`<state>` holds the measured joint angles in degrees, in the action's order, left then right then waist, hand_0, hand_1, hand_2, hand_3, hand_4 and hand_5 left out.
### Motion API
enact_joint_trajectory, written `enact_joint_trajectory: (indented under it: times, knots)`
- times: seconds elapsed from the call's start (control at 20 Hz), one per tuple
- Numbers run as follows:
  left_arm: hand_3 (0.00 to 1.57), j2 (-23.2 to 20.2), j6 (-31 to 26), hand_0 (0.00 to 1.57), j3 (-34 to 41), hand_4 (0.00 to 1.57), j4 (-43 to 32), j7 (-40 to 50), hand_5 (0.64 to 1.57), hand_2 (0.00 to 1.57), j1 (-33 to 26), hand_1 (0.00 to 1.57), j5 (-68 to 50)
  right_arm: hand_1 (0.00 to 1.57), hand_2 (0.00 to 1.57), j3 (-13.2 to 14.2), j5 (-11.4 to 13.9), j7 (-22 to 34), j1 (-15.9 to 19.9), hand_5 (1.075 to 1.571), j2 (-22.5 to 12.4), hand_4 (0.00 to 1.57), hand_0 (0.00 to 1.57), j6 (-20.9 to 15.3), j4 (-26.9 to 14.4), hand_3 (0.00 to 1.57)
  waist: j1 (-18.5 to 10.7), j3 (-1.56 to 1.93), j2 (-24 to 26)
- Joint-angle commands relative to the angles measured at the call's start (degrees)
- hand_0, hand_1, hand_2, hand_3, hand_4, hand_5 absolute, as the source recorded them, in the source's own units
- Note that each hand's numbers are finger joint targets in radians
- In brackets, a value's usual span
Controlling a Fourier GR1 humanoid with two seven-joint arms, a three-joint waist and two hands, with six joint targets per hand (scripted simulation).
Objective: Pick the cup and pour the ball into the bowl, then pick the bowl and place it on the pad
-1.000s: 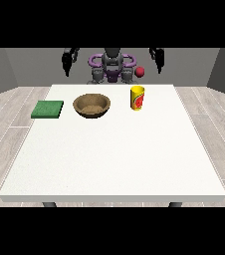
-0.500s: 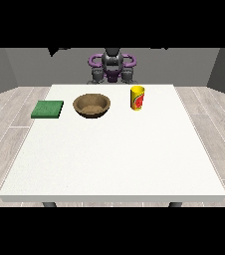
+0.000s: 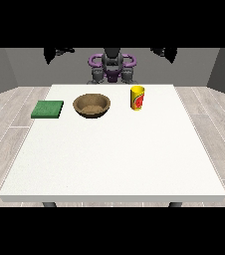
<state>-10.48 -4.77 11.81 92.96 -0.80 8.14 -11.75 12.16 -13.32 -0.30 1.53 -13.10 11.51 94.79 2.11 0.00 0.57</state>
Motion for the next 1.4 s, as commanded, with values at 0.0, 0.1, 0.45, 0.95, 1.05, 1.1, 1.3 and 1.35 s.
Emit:
enact_joint_trajectory:
  times: [0.0,0.1,0.45,0.95,1.05,1.1,1.3,1.35]
  knots:
    - [0.0,2.3,1.1,0.0,-0.8,0.0,-4.6,-8.9,1.529,0.0,0.9,0.0,3.7,0.0,0.0,-1.4,2.1,-4.5,1.0,1.57,2.1,0.0,0.0,-0.1,-2.1,0.0,0.6,-0.01,-4.5]
    - [0.0,3.7,0.6,0.0,-1.0,0.0,-8.9,-15.8,1.527,0.0,0.4,0.0,4.8,0.0,0.0,-0.2,1.2,-4.3,4.0,1.57,0.9,0.0,0.0,0.0,-2.0,0.0,1.2,-0.04,-8.1]
    - [0.0,6.2,3.7,0.0,-0.3,0.0,-22.6,-27.4,1.519,0.0,4.5,0.0,7.8,0.0,0.0,-1.9,3.2,-8.8,3.5,1.571,2.0,0.0,0.0,1.7,-3.0,0.0,4.8,-0.05,-10.6]
    - [0.0,6.7,7.3,0.0,0.5,0.0,-42.6,-41.1,1.517,0.0,12.1,0.0,10.5,0.0,0.0,1.2,1.4,-12.2,5.4,1.57,-0.1,0.0,0.0,5.1,-9.4,0.0,4.9,-0.03,-11.8]
    - [0.0,5.3,8.2,0.0,2.6,0.0,-45.5,-41.7,1.519,0.0,15.2,0.0,9.4,0.0,0.0,1.3,1.7,-13.5,5.0,1.571,-0.2,0.0,0.0,5.5,-9.8,0.0,5.9,-0.03,-12.7]
    - [0.0,8.0,8.6,0.0,0.2,0.0,-43.3,-42.4,1.517,0.0,13.4,0.0,10.5,0.0,0.0,4.4,1.8,-18.8,7.1,1.571,-2.9,0.0,0.0,7.5,-16.4,0.0,3.9,0.0,-14.6]
    - [0.0,5.8,7.2,0.0,3.3,0.0,-51.9,-50.1,1.521,0.0,15.7,0.0,9.0,0.0,0.0,3.9,0.3,-17.1,7.8,1.571,-2.8,0.0,0.0,8.2,-12.8,0.0,5.6,-0.04,-16.8]
    - [0.0,6.8,8.6,0.0,2.4,0.0,-54.3,-50.9,1.521,0.0,17.2,0.0,10.1,0.0,0.0,2.5,1.0,-14.9,9.1,1.571,-1.3,0.0,0.0,6.0,-11.9,0.0,5.3,-0.04,-16.3]
